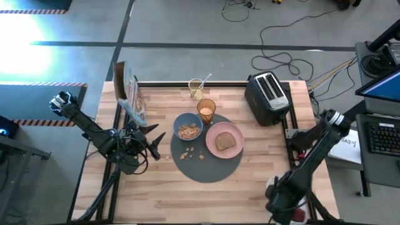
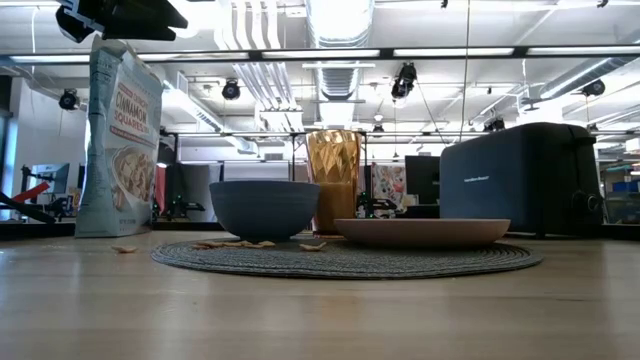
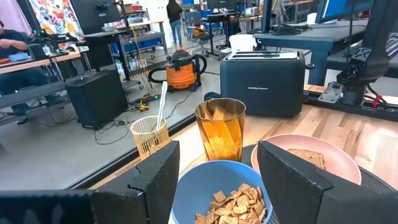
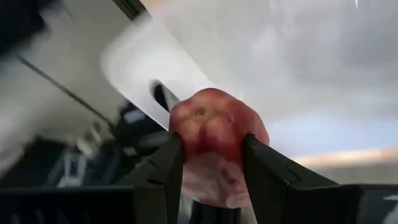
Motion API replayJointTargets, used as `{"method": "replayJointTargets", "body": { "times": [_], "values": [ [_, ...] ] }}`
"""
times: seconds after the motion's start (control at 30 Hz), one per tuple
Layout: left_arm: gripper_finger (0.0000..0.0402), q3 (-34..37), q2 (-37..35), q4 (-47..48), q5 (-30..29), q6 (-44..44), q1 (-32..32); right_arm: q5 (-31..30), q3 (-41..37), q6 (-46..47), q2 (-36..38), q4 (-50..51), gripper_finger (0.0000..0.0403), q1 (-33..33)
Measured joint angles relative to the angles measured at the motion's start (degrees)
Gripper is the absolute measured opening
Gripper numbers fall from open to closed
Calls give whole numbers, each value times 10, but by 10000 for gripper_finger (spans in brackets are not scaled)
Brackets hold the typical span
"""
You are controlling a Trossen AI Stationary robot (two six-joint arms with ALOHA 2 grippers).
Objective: Arrange a breakfast setting
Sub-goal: Put the red apple to the bottom of the blue bowl and plate on the grey table placemat
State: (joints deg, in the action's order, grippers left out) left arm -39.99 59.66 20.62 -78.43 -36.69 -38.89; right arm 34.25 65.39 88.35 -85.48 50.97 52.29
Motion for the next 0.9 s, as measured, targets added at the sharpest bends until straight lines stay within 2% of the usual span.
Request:
{"method": "replayJointTargets", "body": {
  "times": [0.03,0.1,0.23,0.37,0.47,0.53,0.63,0.77,0.9],
  "values": [
    [200,0,0,0,0,0,0,-36,0,1,16,0,124,0],
    [200,0,0,0,0,0,0,-144,0,-5,48,-1,123,0],
    [200,0,0,0,0,0,0,-428,0,-49,102,-5,122,-8],
    [200,0,0,0,0,0,0,-692,0,-187,123,-34,122,-26],
    [200,0,0,0,0,0,0,-828,-7,-325,116,-94,122,-51],
    [200,0,0,0,0,0,0,-864,-11,-409,104,-150,122,-76],
    [200,0,0,0,0,0,0,-885,-15,-509,76,-231,122,-120],
    [200,0,0,0,0,0,0,-874,-16,-597,24,-356,122,-176],
    [200,0,0,0,0,0,0,-833,-16,-656,-33,-474,123,-217]
  ]
}}
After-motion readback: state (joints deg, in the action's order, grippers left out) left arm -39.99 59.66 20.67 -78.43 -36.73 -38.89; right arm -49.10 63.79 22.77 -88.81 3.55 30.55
